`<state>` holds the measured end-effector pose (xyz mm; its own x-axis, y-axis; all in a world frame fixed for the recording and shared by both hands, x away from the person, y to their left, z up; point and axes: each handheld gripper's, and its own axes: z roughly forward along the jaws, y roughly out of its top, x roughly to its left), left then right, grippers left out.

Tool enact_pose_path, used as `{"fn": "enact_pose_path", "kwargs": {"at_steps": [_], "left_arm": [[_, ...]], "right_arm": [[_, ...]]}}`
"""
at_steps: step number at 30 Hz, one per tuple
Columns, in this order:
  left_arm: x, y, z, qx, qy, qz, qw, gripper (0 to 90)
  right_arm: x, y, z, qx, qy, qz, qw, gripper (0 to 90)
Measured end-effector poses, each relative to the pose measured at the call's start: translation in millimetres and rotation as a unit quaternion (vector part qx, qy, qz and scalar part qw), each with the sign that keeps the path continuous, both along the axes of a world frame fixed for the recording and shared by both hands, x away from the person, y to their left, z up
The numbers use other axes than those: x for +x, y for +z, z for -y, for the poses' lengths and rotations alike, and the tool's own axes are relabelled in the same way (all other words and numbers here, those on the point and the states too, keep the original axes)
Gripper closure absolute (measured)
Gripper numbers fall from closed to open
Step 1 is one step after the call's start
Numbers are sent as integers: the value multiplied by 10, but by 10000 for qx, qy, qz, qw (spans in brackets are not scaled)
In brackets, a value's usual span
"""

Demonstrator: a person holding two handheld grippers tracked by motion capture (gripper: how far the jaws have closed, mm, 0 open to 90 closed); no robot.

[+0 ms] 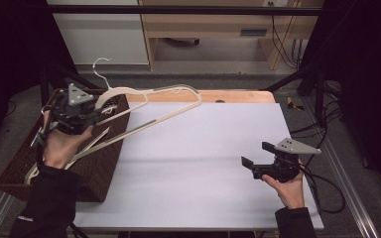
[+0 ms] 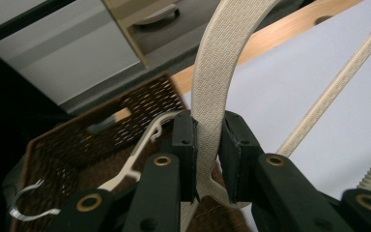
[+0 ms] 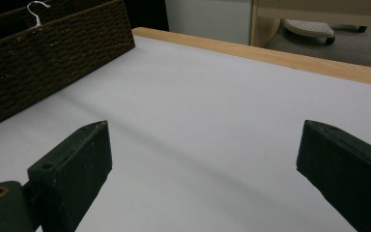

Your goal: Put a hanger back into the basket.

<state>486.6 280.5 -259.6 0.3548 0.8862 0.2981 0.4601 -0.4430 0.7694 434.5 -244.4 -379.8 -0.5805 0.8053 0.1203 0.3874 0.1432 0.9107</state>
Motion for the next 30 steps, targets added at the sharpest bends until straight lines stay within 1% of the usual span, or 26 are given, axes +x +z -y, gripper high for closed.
{"fn": "enact_pose_path", "kwargs": {"at_steps": [1, 2, 3, 4, 6, 7, 8, 9, 11, 12, 13, 14, 17, 20, 21, 23, 27, 30], "left_arm": [[0, 0, 0, 0, 0, 0, 10000, 772], [4, -17, -138, -22, 108, -23, 9999, 771], [4, -17, -138, -22, 108, -23, 9999, 772], [12, -50, -259, -66, 223, -20, 9997, 772], [22, -89, -366, -63, 321, -41, 9995, 772], [22, -89, -366, -63, 321, -41, 9995, 772], [33, -132, -462, -76, 430, -59, 9990, 772], [39, -155, -507, -79, 465, -60, 9989, 772], [50, -191, -585, -83, 550, -94, 9984, 772], [57, -211, -627, -90, 606, -79, 9981, 772], [61, -228, -670, -86, 662, -93, 9977, 772], [63, -243, -715, -65, 709, -102, 9974, 772], [53, -284, -847, -33, 861, -114, 9962, 772], [31, -317, -955, 22, 982, -116, 9951, 772], [31, -317, -955, 22, 982, -116, 9951, 772], [18, -348, -1055, 33, 1118, -115, 9937, 772], [16, -372, -1178, 61, 1323, -89, 9912, 772], [30, -396, -1256, 98, 1477, -114, 9889, 772]], "right_arm": [[3, -7, 1, -15, 11, 2, 10000, 50], [4, -12, -4, 0, 13, -15, 10000, 46], [4, -12, -4, 0, 13, -15, 10000, 46], [7, -21, -9, -44, -24, -14, 10000, 43], [6, -25, -13, -51, -17, -4, 10000, 40], [4, -26, -12, -70, -14, 10, 10000, 41], [3, -26, -11, -70, -13, 14, 10000, 40], [3, -26, -12, -70, -8, 15, 10000, 39], [4, -29, -14, -76, -13, 16, 10000, 40], [5, -32, -10, -110, -1, 15, 9999, 40], [7, -34, -15, -78, 0, 11, 10000, 41], [9, -38, -10, -127, -5, 8, 9999, 40], [12, -44, -19, -133, -15, -4, 9999, 41], [16, -48, -24, -142, -15, -15, 9999, 41], [16, -48, -24, -142, -15, -15, 9999, 41], [19, -52, -29, -152, 8, -19, 9999, 41], [28, -63, -42, -175, 29, -33, 9998, 41], [33, -67, -49, -170, 12, -41, 9998, 42]]}}
